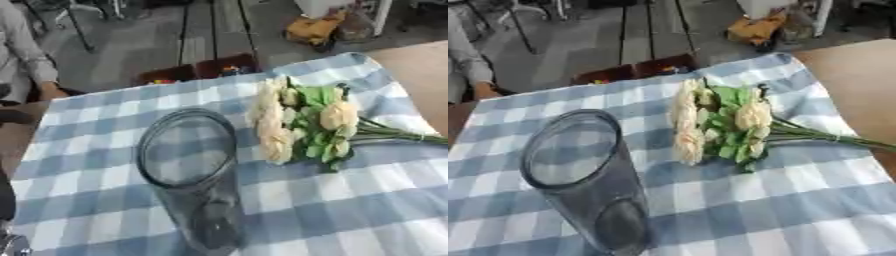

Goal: Arrange flowers into the vase.

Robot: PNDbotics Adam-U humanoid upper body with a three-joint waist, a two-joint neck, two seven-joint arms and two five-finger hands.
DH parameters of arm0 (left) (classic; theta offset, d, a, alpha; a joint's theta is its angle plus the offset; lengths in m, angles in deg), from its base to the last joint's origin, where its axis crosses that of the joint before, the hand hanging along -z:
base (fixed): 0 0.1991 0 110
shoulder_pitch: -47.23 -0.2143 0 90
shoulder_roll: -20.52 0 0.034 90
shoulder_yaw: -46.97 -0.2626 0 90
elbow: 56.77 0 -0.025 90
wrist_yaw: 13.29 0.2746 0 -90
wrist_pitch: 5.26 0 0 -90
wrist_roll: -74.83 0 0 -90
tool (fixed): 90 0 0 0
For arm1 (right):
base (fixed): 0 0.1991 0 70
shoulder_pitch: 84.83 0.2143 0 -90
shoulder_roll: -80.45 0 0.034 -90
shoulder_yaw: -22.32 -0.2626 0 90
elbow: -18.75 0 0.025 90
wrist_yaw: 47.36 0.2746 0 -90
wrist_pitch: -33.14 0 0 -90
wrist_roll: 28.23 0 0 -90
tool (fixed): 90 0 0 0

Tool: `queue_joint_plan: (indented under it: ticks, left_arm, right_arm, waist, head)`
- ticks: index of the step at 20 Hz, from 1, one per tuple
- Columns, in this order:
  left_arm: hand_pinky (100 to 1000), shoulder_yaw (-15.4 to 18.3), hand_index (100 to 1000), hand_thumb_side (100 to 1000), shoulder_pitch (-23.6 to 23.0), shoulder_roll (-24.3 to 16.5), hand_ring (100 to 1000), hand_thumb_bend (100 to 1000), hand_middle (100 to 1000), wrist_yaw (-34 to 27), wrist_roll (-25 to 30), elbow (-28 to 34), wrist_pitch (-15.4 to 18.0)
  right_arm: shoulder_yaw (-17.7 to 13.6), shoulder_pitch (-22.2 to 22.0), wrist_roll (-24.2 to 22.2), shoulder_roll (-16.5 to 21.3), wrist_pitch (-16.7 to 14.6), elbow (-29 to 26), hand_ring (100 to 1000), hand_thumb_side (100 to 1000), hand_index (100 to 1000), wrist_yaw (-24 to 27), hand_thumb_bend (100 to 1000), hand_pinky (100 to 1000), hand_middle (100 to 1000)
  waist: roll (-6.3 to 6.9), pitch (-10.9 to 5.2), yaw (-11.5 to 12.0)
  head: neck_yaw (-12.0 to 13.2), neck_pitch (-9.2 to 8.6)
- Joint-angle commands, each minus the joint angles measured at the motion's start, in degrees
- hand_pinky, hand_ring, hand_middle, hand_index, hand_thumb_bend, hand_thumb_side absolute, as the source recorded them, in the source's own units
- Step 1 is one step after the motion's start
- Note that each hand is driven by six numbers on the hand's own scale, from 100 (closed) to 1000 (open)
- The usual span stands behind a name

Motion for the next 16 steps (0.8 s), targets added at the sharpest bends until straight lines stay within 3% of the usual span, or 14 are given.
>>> queue_joint_plan:
  ticks: [1,4,7,16]
  left_arm:
    - [507,0.27,855,1000,0.51,-1.1,709,100,774,-0.12,0.16,1.11,0.01]
    - [507,0.07,855,1000,0.42,-1.18,709,100,774,-0.07,0.39,1.11,-0.21]
    - [507,-0.08,856,1000,0.3,-1.27,709,100,774,-0.03,0.64,1.11,-0.49]
    - [507,-0.51,856,1000,0.02,-1.55,711,100,774,0.06,1.48,1.11,-1.16]
  right_arm:
    - [0.01,1.98,-9.23,4.01,2.94,0.93,791,1000,870,-3.91,448,813,692]
    - [1.65,5.13,-17.66,7.68,5.21,4.33,802,1000,881,-6.46,500,824,722]
    - [4.09,8.3,-24.94,11.12,5.13,8.73,806,1000,889,-7.42,525,823,745]
    - [10.05,16.37,-40.06,17.24,-0.55,21.07,832,981,904,-7.14,540,830,810]
  waist:
    - [-0.75,-1.43,-0.11]
    - [-0.99,-1.83,-0.04]
    - [-1.18,-2.34,0.22]
    - [-1.49,-3.56,0.65]
  head:
    - [-0.38,-0.11]
    - [-1.2,0.28]
    - [-2.39,0.59]
    - [-3.29,0.75]
